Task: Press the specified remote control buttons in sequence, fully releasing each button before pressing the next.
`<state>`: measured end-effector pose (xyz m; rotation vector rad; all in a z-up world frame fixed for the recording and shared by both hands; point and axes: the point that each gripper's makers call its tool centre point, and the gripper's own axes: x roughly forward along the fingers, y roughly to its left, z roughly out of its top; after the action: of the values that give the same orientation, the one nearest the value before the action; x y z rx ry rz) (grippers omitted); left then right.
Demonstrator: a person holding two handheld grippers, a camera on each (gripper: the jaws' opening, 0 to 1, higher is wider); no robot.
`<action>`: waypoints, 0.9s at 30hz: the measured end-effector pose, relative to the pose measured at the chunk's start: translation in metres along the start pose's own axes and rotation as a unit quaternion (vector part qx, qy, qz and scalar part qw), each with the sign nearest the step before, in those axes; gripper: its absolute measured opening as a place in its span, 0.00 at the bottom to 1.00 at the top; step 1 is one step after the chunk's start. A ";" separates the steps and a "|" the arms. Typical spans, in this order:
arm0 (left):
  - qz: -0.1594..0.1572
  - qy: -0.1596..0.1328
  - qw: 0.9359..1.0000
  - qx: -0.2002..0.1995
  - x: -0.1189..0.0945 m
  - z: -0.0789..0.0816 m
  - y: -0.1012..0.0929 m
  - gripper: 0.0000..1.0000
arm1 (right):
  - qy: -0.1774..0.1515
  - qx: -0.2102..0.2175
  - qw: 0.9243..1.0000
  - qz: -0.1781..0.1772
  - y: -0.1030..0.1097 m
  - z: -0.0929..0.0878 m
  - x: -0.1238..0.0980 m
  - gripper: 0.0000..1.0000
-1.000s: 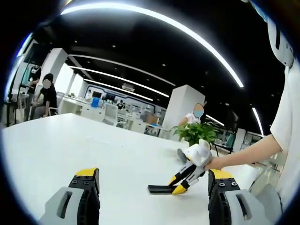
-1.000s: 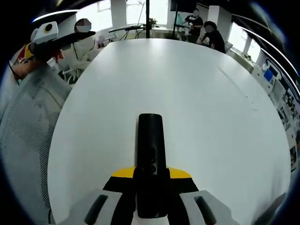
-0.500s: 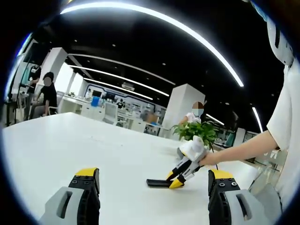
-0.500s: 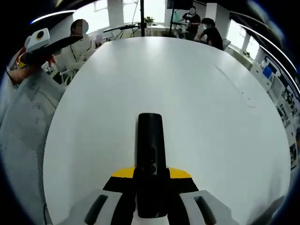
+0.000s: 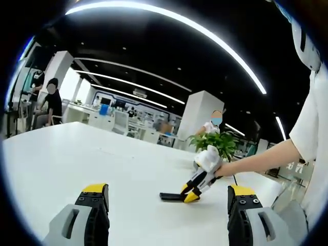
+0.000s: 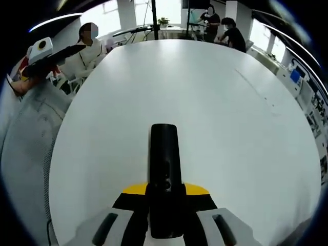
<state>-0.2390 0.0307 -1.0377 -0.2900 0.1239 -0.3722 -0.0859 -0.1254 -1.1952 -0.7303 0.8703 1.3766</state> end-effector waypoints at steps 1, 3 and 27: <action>0.000 0.001 1.000 0.000 0.000 0.000 0.000 1.00 | -0.002 0.003 1.000 0.000 0.000 0.000 0.000 0.21; 0.000 0.001 1.000 0.000 0.000 0.000 0.000 1.00 | -0.013 0.014 1.000 0.004 0.000 0.000 -0.001 0.22; -0.005 0.006 1.000 -0.003 0.001 -0.002 -0.002 1.00 | -0.173 0.173 0.956 -0.161 0.012 0.006 -0.044 0.82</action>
<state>-0.2391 0.0276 -1.0389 -0.2939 0.1350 -0.3844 -0.0965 -0.1416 -1.1533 -0.3258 0.6542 0.9860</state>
